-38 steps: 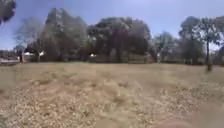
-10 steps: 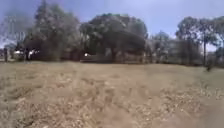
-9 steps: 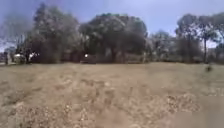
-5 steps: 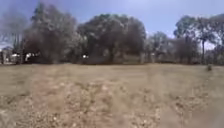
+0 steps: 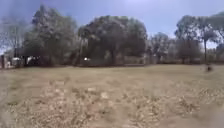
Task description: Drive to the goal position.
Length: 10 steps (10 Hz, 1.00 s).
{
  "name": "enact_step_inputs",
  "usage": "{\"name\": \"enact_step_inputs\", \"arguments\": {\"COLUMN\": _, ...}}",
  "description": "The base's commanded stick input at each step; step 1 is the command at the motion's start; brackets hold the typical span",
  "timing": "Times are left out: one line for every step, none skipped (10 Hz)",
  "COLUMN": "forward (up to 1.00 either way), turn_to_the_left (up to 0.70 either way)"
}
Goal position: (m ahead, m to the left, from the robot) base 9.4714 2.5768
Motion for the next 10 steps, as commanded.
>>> {"name": "enact_step_inputs", "arguments": {"forward": 0.7, "turn_to_the_left": 0.0}}
{"name": "enact_step_inputs", "arguments": {"forward": 0.7, "turn_to_the_left": 0.0}}
{"name": "enact_step_inputs", "arguments": {"forward": 0.7, "turn_to_the_left": 0.0}}
{"name": "enact_step_inputs", "arguments": {"forward": 0.7, "turn_to_the_left": 0.0}}
{"name": "enact_step_inputs", "arguments": {"forward": 0.7, "turn_to_the_left": 0.0}}
{"name": "enact_step_inputs", "arguments": {"forward": 0.7, "turn_to_the_left": 0.0}}
{"name": "enact_step_inputs", "arguments": {"forward": 0.7, "turn_to_the_left": 0.0}}
{"name": "enact_step_inputs", "arguments": {"forward": 0.7, "turn_to_the_left": 0.0}}
{"name": "enact_step_inputs", "arguments": {"forward": 0.7, "turn_to_the_left": 0.0}}
{"name": "enact_step_inputs", "arguments": {"forward": 0.7, "turn_to_the_left": 0.0}}
